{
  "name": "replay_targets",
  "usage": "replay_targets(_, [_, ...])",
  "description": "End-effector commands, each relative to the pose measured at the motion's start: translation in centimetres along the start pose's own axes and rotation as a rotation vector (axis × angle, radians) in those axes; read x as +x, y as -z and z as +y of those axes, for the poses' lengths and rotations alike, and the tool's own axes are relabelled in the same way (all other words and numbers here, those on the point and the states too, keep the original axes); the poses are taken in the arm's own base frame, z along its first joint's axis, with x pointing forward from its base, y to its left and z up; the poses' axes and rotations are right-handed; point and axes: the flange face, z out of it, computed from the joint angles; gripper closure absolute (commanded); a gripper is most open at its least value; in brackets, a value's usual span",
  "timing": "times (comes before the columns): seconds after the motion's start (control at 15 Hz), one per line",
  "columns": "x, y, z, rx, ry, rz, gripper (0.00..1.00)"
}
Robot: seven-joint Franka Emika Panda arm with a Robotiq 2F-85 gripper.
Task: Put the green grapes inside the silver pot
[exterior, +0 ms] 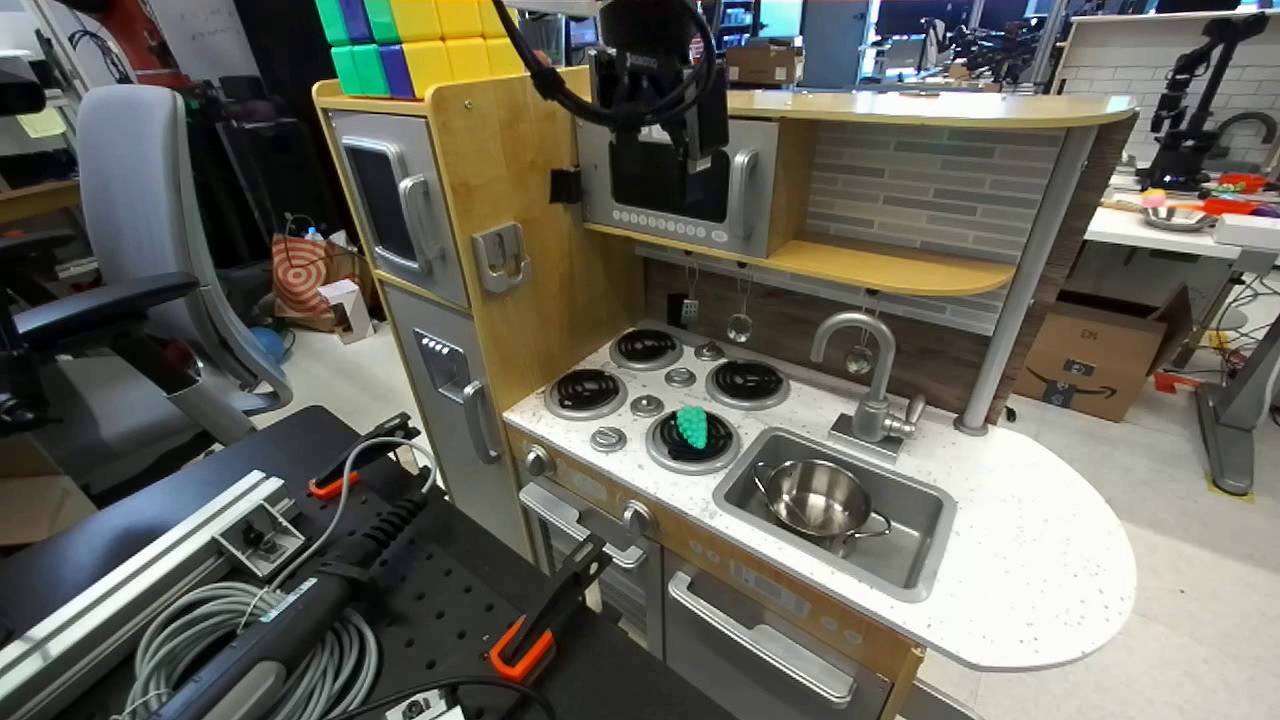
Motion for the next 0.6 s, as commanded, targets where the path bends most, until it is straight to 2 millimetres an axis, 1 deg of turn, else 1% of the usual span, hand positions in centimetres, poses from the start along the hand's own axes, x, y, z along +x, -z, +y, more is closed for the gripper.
replay_targets(0.0, [0.2, -0.6, 1.5, -0.056, 0.186, -0.051, 0.0])
replay_targets(0.2, [0.6, -1.4, 2.1, -0.067, 0.346, -0.075, 0.0])
replay_targets(0.33, [0.8, -1.6, 2.0, -0.057, 0.449, -0.105, 0.0])
replay_targets(0.4, [-0.1, -1.5, 1.7, -0.05, 0.359, -0.07, 0.0])
replay_targets(0.53, [0.1, -1.7, 1.8, -0.049, 0.412, -0.084, 0.0])
